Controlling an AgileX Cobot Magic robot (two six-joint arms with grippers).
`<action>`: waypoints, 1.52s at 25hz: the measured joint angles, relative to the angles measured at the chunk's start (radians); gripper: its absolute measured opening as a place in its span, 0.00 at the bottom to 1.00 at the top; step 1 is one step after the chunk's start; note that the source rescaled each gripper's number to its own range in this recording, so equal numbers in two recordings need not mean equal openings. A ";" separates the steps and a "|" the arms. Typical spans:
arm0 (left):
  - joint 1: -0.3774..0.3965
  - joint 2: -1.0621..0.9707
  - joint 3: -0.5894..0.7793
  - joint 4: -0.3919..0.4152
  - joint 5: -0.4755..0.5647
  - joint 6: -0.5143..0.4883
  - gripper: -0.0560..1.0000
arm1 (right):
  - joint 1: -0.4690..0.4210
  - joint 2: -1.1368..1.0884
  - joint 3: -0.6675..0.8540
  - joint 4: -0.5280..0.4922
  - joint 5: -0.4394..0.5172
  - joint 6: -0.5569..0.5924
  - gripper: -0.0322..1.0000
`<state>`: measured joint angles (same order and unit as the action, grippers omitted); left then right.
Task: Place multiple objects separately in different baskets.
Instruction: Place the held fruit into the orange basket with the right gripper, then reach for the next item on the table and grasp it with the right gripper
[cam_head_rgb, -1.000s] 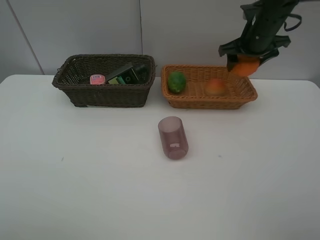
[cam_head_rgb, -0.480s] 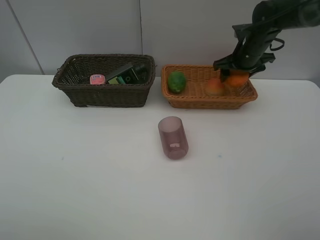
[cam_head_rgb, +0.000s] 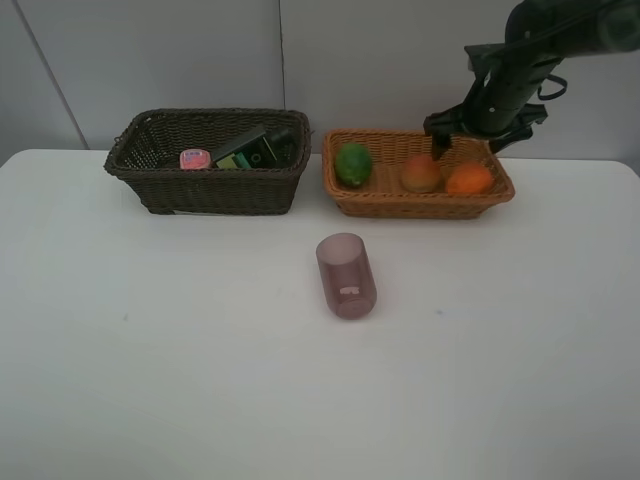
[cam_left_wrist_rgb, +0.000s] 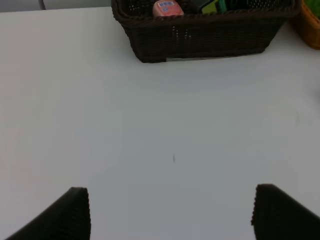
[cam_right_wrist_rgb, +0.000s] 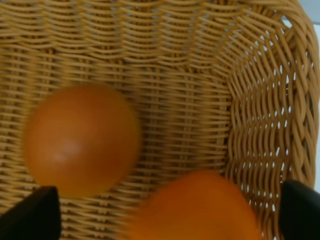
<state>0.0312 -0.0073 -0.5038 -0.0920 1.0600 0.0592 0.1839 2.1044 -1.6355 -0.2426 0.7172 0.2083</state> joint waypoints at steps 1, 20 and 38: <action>0.000 0.000 0.000 0.000 0.000 0.000 0.76 | 0.000 0.000 0.000 0.000 0.000 0.001 0.95; 0.000 0.000 0.000 0.000 0.000 0.000 0.76 | 0.001 -0.015 0.000 0.002 0.094 0.001 1.00; 0.000 0.000 0.000 0.000 0.000 0.000 0.76 | 0.156 -0.247 0.000 -0.007 0.358 -0.019 1.00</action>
<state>0.0312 -0.0073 -0.5038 -0.0920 1.0600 0.0592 0.3395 1.8579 -1.6355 -0.2492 1.0754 0.1896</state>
